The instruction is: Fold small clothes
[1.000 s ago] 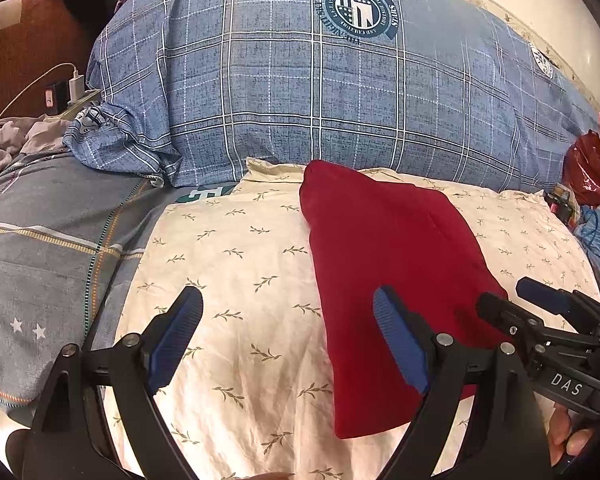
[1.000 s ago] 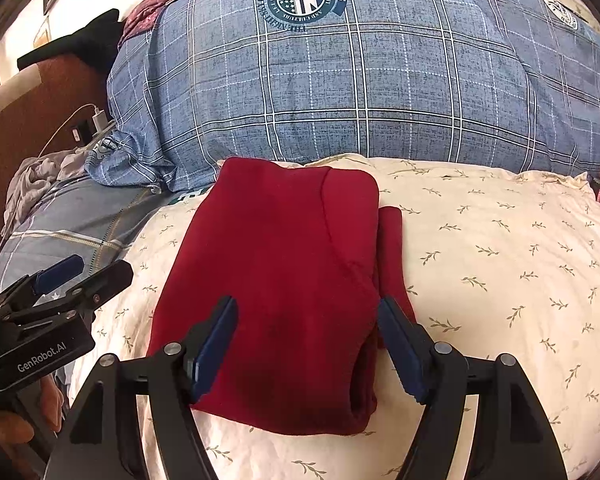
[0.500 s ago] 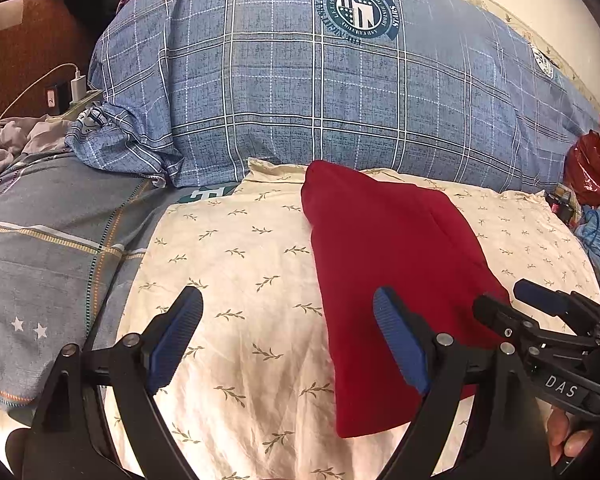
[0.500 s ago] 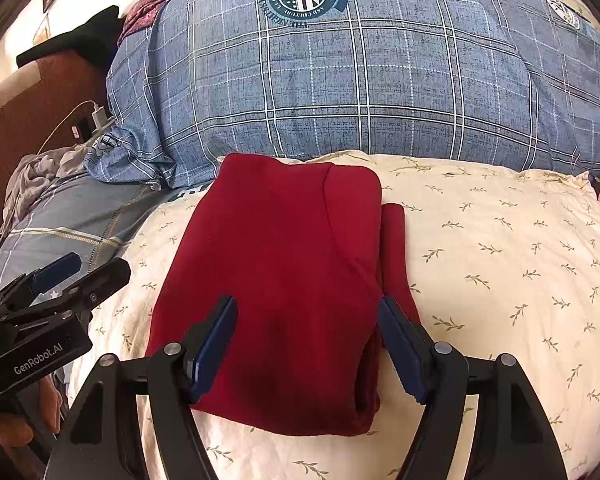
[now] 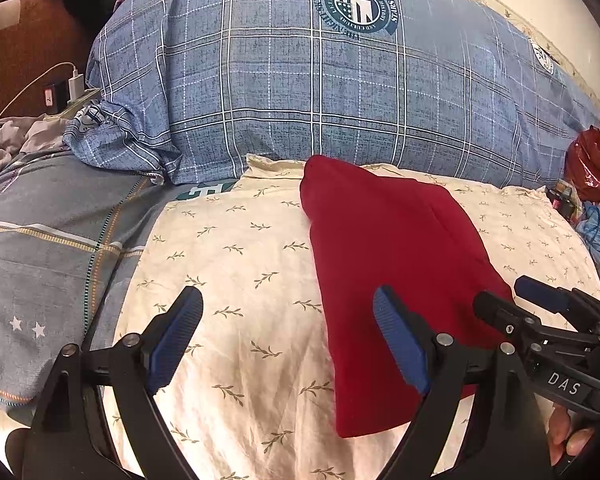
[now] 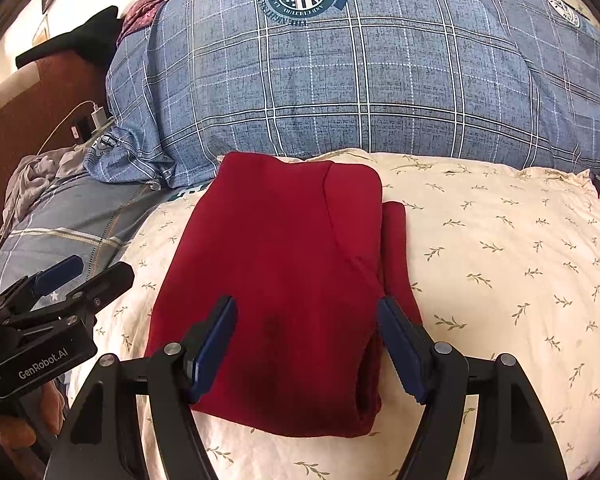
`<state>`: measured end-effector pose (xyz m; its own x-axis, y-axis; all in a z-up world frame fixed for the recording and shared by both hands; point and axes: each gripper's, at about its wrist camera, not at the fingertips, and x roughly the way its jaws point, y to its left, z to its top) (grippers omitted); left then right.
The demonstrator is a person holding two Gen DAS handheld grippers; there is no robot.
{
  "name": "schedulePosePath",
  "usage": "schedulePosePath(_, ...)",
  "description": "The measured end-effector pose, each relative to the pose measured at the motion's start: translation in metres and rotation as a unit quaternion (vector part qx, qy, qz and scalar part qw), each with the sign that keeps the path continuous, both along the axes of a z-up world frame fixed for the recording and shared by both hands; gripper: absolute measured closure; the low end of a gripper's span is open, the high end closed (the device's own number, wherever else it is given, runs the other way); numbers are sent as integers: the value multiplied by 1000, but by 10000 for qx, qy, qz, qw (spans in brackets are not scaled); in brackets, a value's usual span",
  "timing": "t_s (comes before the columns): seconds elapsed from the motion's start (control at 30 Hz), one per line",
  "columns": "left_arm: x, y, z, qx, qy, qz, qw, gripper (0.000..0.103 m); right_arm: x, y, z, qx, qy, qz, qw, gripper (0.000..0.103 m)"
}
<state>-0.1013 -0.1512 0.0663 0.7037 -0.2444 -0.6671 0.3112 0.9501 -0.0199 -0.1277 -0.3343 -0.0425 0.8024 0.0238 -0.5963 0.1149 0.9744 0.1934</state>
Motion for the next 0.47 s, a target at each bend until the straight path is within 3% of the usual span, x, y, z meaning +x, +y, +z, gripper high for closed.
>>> schedulePosePath(0.47, 7, -2, -5, -14, 44, -44, 10000, 15, 5, -3, -4, 59, 60, -4, 10000, 29)
